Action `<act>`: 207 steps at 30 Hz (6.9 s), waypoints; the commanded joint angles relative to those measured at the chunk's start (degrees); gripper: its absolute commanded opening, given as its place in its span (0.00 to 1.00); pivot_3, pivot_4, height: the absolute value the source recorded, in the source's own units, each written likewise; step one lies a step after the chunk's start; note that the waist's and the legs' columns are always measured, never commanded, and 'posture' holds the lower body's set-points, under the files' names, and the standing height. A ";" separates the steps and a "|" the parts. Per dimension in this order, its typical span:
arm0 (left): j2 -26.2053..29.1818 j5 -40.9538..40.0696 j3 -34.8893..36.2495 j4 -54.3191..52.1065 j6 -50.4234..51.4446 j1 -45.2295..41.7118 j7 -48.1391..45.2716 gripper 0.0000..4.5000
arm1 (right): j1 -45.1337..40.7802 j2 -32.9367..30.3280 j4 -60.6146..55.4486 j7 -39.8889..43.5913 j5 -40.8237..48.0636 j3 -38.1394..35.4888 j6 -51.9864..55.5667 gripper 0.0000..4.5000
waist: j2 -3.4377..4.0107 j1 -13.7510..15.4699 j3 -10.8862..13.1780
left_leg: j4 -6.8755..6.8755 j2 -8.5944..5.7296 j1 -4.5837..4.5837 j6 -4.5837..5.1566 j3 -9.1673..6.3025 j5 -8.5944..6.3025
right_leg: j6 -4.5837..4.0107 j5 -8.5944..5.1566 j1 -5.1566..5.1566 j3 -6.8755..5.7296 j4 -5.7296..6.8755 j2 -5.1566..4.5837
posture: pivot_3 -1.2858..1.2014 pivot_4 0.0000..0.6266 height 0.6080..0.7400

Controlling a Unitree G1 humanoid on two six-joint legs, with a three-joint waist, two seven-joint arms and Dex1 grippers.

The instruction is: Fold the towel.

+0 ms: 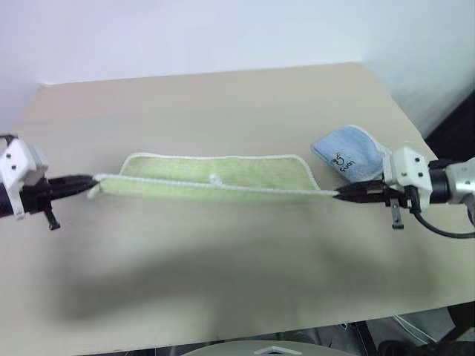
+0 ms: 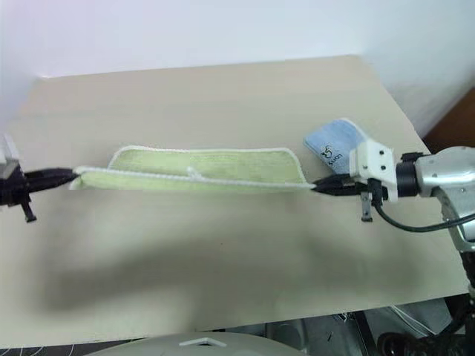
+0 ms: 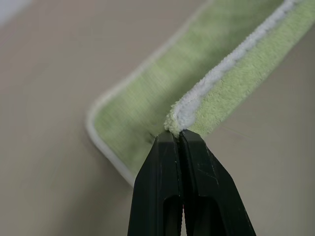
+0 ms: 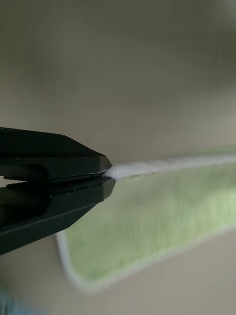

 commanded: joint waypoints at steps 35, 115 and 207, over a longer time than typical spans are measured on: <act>-12.44 26.06 -21.51 34.76 -23.60 -36.49 25.49 0.91 | -35.96 18.81 51.39 -24.66 -32.43 13.46 -31.50 1.00 | -0.08 0.02 -0.04 | 0.16 -0.23 -0.37 0.23 0.15 0.06 | -0.01 0.53 -0.48 -0.05 0.21 0.05 | 0.52 0.24 0.93; -24.35 0.17 -18.68 -18.65 7.10 -12.32 18.25 0.91 | -34.23 38.85 9.54 -44.89 -3.29 25.86 34.89 0.01 | -0.19 0.06 -0.12 | 0.13 -0.05 -0.42 0.37 0.12 -0.01 | 0.04 0.54 -0.28 -0.08 -0.39 0.20 | 0.52 0.24 0.93; -53.45 -57.37 0.45 -13.90 24.85 -15.38 102.27 0.21 | -24.46 42.69 18.93 -41.19 -18.77 9.99 1.70 0.95 | -0.25 1.55 -0.15 | 0.08 -0.12 -0.23 0.25 -0.11 -0.02 | -0.11 0.61 0.17 -0.22 -0.77 0.25 | 0.52 0.24 0.93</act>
